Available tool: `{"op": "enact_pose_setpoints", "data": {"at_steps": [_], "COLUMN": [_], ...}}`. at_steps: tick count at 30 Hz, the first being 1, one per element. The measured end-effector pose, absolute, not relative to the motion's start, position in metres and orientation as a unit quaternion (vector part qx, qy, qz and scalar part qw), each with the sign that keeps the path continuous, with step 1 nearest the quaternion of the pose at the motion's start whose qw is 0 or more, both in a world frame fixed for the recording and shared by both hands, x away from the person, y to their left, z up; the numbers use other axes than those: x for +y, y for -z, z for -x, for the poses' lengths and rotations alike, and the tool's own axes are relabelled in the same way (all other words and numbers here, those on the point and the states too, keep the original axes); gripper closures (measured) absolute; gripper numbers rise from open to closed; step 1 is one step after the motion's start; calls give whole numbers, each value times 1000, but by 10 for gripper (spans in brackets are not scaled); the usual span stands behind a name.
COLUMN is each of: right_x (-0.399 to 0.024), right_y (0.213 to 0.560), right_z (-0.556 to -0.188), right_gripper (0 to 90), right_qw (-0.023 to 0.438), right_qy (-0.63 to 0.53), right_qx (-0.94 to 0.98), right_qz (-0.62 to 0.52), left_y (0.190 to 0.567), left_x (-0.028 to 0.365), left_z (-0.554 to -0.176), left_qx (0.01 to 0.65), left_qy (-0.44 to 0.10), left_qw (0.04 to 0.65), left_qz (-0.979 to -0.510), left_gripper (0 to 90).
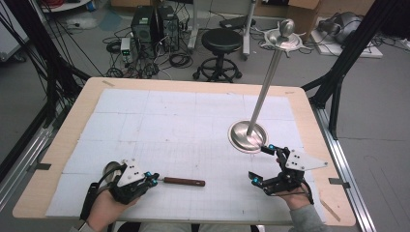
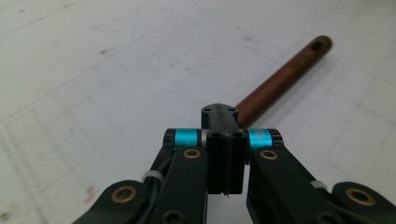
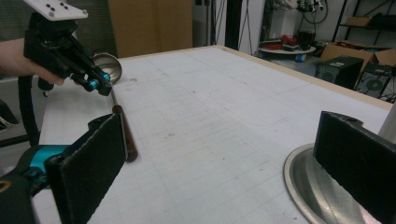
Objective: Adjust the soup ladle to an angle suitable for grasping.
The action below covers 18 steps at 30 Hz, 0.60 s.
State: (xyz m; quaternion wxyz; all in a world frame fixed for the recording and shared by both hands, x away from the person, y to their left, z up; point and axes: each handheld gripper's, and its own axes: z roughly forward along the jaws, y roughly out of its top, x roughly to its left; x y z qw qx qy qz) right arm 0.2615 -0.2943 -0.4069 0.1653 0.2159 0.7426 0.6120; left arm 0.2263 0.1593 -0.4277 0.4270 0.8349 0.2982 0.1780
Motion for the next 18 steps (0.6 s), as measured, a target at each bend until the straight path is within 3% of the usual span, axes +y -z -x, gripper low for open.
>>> {"op": "enact_pose_setpoints", "data": {"at_steps": [18], "right_x": [-294], "right_y": [408], "right_z": [-263], "right_gripper": [15], "right_qw": [159], "right_qy": [-611], "right_qx": [747], "right_qz": [-211], "left_y": [446], "left_x": [138], "left_z": [-231], "left_qx": [255], "left_qy": [-163], "left_qw": [404], "left_qz": [-863], "left_gripper": [897]}}
